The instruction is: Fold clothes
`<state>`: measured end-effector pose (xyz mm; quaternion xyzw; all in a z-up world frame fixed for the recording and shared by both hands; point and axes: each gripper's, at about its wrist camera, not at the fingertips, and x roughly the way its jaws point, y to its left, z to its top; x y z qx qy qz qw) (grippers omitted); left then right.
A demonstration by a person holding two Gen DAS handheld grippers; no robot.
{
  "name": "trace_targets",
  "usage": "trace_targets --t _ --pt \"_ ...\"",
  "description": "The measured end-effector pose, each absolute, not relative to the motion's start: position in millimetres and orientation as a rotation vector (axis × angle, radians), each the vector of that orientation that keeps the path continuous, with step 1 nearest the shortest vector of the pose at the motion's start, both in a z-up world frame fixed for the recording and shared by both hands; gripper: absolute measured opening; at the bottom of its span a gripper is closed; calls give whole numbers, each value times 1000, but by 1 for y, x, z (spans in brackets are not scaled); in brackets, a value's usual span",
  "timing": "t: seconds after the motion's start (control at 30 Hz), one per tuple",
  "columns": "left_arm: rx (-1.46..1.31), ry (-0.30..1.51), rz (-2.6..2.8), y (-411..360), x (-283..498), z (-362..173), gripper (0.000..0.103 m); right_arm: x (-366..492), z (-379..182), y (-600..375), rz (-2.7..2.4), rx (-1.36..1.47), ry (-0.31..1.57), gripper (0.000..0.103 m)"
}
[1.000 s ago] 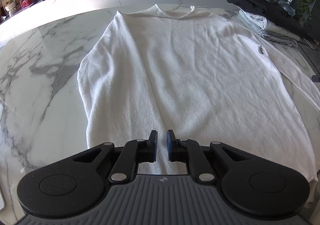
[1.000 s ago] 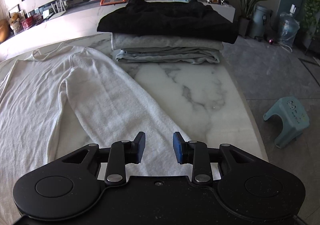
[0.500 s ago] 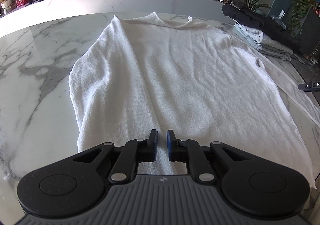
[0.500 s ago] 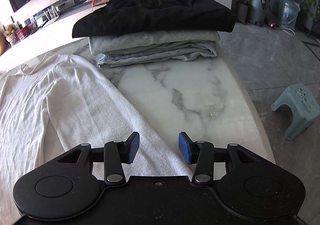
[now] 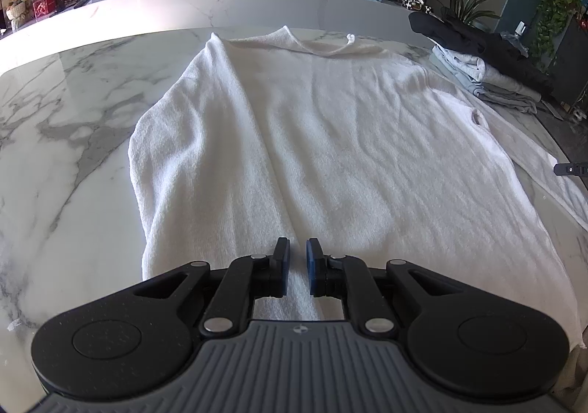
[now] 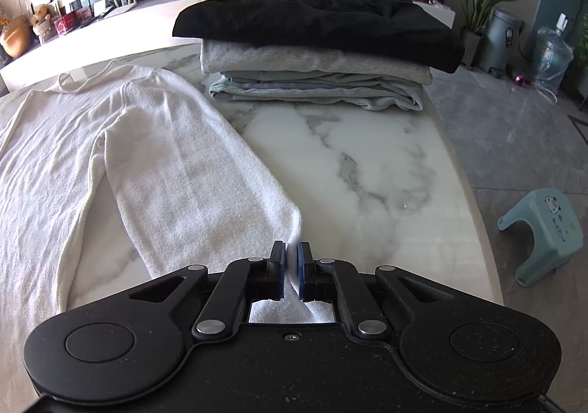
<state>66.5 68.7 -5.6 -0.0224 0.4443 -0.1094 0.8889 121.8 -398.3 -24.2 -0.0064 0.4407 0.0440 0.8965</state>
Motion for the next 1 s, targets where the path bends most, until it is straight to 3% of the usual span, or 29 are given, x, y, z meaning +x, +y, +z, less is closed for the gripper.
trace_targets --t 0.4,0.5,1.0 --pt "93 889 -348 0 84 27 9 99 21 -373 219 84 731 4" --pt "100 903 -390 -29 106 29 4 97 26 -368 250 90 722 4" --pt "298 981 -455 -137 252 9 4 90 30 -342 379 5 728 4"
